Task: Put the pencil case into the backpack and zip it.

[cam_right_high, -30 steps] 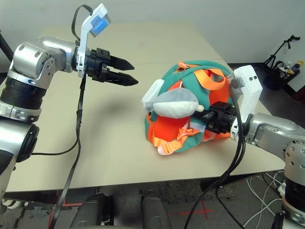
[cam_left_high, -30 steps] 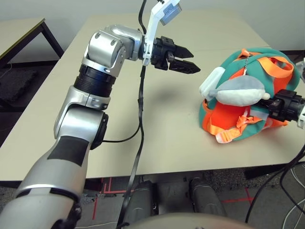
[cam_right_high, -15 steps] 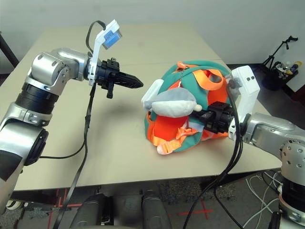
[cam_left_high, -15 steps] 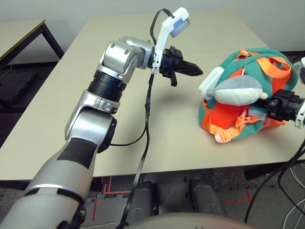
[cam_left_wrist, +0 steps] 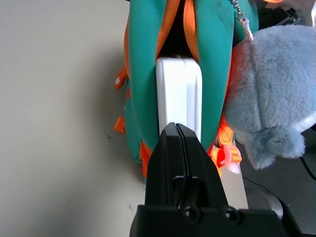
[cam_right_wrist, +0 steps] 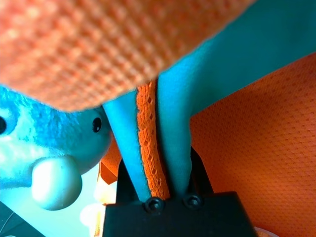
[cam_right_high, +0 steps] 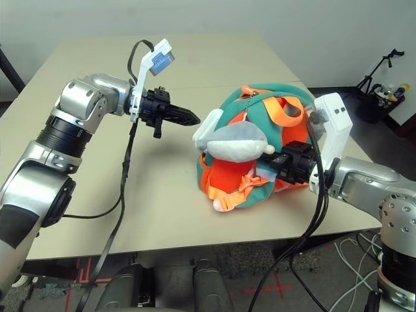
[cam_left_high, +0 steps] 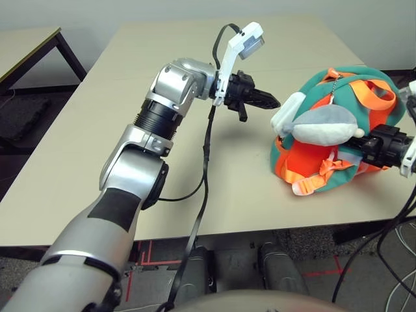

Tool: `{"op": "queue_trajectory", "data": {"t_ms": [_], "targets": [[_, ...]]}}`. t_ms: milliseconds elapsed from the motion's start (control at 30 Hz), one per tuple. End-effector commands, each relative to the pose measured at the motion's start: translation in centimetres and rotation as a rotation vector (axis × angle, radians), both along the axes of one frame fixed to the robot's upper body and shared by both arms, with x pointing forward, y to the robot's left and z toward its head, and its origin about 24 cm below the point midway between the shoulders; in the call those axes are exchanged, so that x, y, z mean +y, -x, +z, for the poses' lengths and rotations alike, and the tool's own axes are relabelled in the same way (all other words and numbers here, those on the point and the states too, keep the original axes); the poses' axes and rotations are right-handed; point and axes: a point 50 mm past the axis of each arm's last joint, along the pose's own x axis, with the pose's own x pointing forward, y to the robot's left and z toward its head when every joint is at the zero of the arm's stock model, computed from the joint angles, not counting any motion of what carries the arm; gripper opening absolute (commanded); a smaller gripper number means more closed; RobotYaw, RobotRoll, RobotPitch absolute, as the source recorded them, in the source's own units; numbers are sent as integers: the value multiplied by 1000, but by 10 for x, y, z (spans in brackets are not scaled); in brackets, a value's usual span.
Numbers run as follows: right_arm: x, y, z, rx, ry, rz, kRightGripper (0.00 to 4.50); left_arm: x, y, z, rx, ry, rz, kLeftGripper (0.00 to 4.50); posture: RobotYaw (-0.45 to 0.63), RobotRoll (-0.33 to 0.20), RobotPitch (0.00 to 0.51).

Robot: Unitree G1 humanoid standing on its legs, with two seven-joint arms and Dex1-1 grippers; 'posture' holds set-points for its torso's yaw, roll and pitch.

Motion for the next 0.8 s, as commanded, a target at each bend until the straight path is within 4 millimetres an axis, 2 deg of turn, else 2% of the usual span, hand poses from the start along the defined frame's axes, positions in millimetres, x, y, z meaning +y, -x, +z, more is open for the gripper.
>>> {"op": "queue_trajectory", "data": {"t_ms": [33, 467, 800], "targets": [[3, 2, -3, 14, 4, 15, 142, -5, 2, -1, -8, -18, -18, 0, -79, 0, 58], [4, 2, -5, 15, 0, 19, 142, -28, 9, -23, 9, -50, -54, 0, -93, 0, 59], [7, 3, -7, 20, -5, 25, 142, -68, -1, -35, -38, -9, -11, 0, -102, 0, 67]]}}
